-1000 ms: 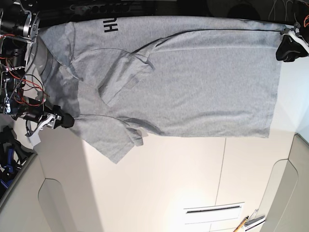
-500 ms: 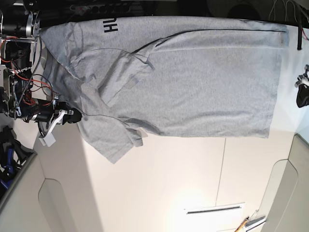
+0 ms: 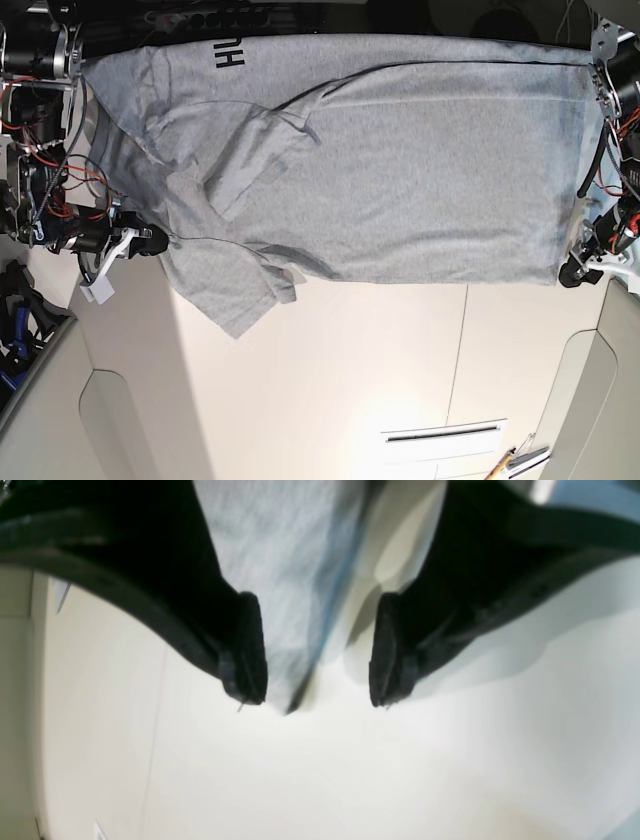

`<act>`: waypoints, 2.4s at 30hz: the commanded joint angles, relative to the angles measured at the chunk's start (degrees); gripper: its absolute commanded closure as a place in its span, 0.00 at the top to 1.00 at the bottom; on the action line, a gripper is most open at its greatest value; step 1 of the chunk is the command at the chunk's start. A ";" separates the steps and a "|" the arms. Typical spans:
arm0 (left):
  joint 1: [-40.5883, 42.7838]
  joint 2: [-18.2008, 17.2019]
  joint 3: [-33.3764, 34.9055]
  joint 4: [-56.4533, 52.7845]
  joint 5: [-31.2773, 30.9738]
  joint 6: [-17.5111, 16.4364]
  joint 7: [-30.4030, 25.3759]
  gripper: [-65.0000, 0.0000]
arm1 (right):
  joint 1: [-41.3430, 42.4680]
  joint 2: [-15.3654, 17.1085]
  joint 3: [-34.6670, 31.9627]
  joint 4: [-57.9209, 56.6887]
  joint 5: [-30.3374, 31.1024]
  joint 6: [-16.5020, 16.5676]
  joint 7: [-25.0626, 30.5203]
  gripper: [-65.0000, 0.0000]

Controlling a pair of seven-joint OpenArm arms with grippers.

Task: Fold the T-shirt properly
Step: 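Grasp the shirt's hem corners with both grippers, then fold the hem up onto the shoulders with both grippers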

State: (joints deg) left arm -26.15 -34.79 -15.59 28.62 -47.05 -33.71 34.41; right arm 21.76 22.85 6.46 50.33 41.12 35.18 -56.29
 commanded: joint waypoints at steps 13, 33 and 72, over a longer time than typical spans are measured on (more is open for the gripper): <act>-4.31 2.19 7.28 -0.22 6.16 0.04 -3.63 0.00 | 0.31 0.81 -0.15 0.22 -3.17 -0.92 -2.03 0.00; 9.94 -2.54 -6.32 27.39 -14.08 -6.29 17.59 0.00 | -11.67 0.74 9.42 33.73 -2.67 -1.33 -7.41 0.00; 41.88 -2.54 -18.62 49.18 -22.62 -6.29 32.70 0.29 | -31.30 0.79 9.44 50.93 -15.12 -4.13 -6.86 0.35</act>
State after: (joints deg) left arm 16.19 -35.73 -33.71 76.90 -68.42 -39.48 67.70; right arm -10.00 22.72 15.46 100.27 25.61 31.09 -63.72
